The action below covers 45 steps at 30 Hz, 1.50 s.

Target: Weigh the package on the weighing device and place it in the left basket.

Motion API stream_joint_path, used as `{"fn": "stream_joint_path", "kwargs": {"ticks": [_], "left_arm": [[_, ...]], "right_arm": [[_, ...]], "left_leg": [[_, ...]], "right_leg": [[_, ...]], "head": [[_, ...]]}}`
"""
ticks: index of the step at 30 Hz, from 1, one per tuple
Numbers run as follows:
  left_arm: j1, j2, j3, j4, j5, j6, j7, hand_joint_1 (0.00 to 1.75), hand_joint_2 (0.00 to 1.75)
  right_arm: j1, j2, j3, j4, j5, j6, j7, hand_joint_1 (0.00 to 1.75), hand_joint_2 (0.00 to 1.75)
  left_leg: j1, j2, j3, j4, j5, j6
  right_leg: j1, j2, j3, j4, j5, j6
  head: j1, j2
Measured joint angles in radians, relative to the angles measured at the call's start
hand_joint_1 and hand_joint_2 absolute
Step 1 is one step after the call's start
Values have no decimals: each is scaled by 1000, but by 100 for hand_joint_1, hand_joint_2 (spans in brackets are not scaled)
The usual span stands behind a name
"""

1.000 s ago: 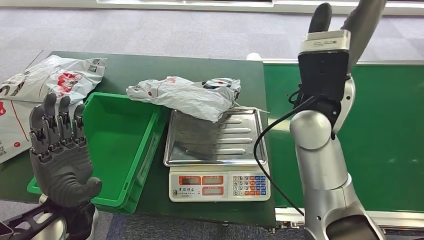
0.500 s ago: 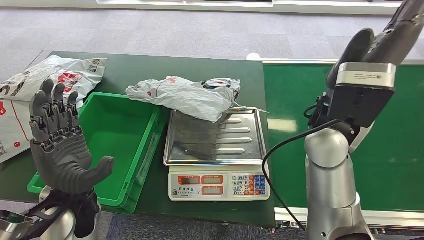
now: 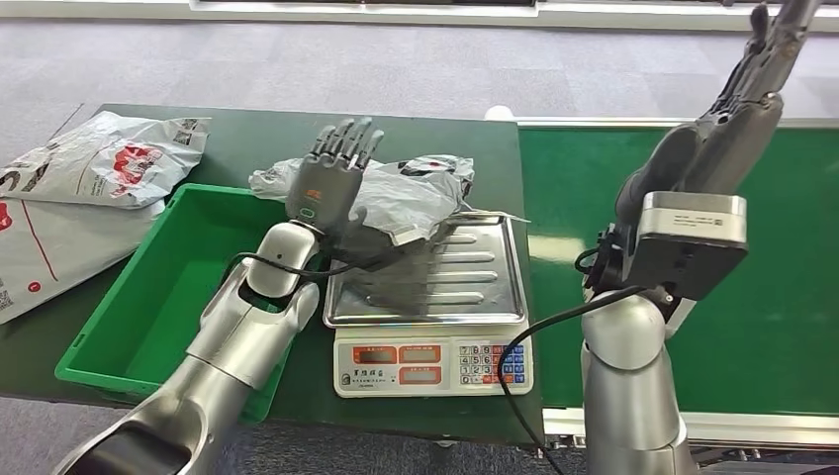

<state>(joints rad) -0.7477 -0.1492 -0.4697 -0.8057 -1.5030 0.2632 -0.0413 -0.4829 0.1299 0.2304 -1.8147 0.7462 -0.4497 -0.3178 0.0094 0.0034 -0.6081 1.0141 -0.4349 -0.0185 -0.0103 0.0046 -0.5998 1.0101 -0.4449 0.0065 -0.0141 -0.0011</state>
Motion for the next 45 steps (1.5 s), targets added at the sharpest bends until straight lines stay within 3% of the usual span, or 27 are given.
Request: {"fn": "stream_joint_path", "kwargs": {"ticks": [6,16,20,24,37,45], "left_arm": [[-74,27,-118,276,0,-4,6,0,175],[-119,36,-191,418,0,-39,3,0,175],[-133,36,-228,439,0,-66,0,175,175],[-136,38,-259,455,0,-67,-5,175,175],[-136,43,-265,472,0,50,54,175,175],[-137,44,-265,472,0,55,60,175,175]], "right_arm": [[34,20,0,0,-1,-9,-17,0,0],[91,37,0,-11,20,-14,-29,0,0],[106,43,0,-21,27,-12,-34,0,0],[115,47,0,-27,29,-9,-37,0,0],[153,57,-2,-63,54,6,-32,0,0],[155,61,-3,-68,59,7,-32,0,0]], "left_leg": [[0,0,-1,0,0,0],[0,-1,-2,-1,0,0],[0,-1,-2,-1,0,0],[0,-1,-2,-1,0,-1],[0,-1,-3,-1,0,-1],[0,-1,-3,-1,0,-1]], "right_leg": [[1,0,-2,0,-1,-1],[1,0,-2,0,-1,-1],[1,0,-2,0,-1,-1],[2,0,-2,0,-1,-1],[1,-1,-3,0,-1,-1],[2,0,-3,0,-1,-1]], "head": [[0,0],[0,0],[0,0],[0,0],[0,0],[0,0]]}}
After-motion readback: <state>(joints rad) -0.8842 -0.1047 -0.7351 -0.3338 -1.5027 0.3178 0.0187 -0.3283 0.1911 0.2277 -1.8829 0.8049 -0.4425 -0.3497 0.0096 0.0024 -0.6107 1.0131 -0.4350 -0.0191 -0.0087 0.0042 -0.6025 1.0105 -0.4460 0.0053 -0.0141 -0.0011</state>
